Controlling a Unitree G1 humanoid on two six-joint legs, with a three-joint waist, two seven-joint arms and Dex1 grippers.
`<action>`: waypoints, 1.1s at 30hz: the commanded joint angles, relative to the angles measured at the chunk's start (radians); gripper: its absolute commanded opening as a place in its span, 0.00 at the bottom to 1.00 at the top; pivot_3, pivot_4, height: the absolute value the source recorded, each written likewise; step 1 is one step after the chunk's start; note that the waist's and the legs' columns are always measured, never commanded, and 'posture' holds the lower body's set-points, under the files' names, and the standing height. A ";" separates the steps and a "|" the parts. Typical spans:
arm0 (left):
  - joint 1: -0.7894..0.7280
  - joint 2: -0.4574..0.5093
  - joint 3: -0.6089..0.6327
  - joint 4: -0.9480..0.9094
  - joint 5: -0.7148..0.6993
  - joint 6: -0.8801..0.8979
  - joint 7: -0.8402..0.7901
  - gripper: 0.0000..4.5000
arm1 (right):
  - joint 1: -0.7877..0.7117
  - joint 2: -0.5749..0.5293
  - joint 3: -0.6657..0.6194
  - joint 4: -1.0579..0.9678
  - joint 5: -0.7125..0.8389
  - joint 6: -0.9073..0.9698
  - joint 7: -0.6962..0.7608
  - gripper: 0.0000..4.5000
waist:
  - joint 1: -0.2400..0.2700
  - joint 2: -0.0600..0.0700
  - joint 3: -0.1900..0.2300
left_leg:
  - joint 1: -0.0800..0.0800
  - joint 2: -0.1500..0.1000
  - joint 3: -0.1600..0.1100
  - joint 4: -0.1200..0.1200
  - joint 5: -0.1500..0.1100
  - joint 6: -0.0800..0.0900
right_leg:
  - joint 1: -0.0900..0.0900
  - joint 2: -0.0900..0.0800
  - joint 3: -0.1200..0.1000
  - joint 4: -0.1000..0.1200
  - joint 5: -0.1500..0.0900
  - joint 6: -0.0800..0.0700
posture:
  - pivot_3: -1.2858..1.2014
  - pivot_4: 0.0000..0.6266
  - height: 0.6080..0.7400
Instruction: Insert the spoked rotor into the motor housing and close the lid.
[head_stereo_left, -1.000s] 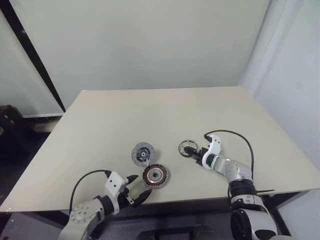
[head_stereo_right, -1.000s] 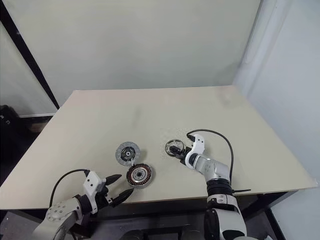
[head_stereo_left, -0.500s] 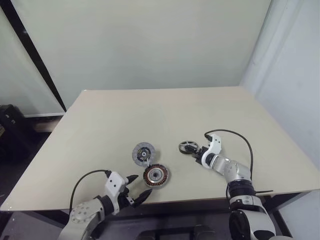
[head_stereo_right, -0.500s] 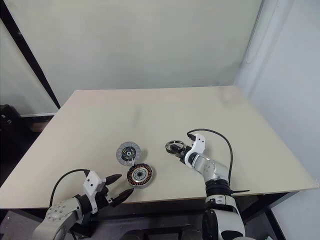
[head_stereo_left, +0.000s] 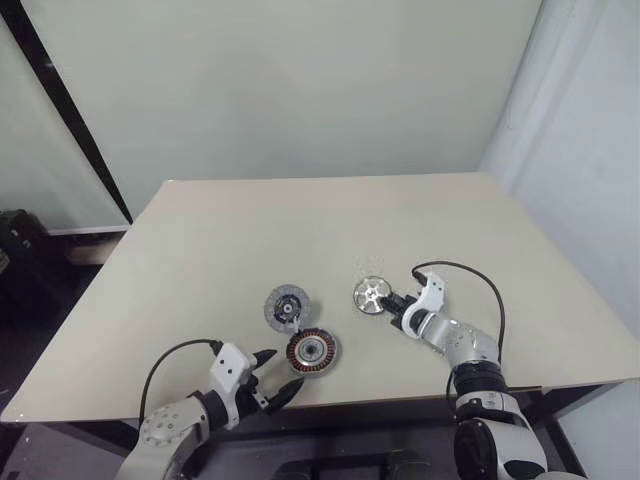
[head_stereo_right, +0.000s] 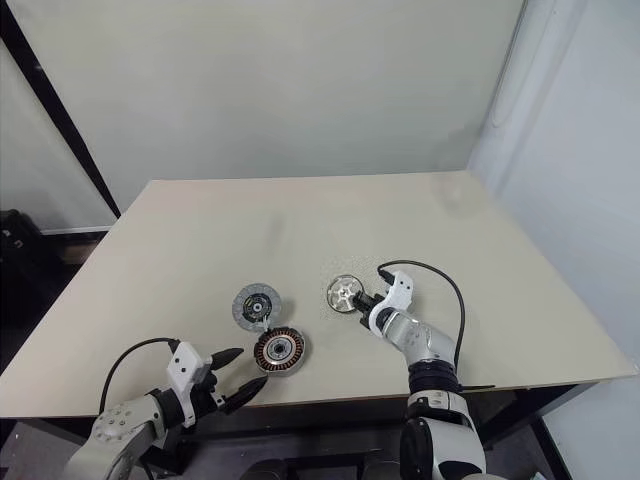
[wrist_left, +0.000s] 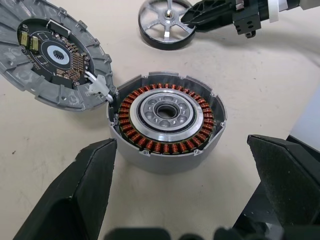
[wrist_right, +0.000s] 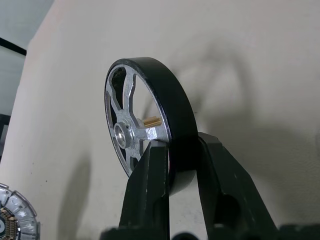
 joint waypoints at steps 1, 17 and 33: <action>-0.012 -0.001 0.010 -0.019 -0.002 -0.020 -0.003 1.00 | -0.029 -0.003 -0.011 -0.043 0.042 0.004 0.009 0.09 | 0.000 0.000 0.000 | 0.000 0.000 0.000 0.000 0.000 0.000 | 0.000 0.000 0.000 0.000 0.000 0.000 | 0.52 0.00 1.00; 0.010 0.021 0.019 -0.021 -0.016 0.000 -0.029 1.00 | 0.125 -0.003 0.153 -0.541 0.238 0.499 0.069 0.09 | 0.000 0.001 0.000 | 0.000 0.000 0.000 -0.002 0.000 0.000 | -0.002 0.000 0.000 0.000 0.000 0.000 | 0.52 0.00 1.00; 0.023 0.023 0.016 -0.032 -0.008 0.008 -0.026 1.00 | 0.229 0.095 0.259 -0.651 0.244 0.617 0.035 0.09 | 0.000 0.001 0.000 | -0.002 0.001 0.000 -0.001 0.000 -0.001 | -0.005 -0.001 0.000 -0.001 0.000 0.000 | 0.52 0.00 1.00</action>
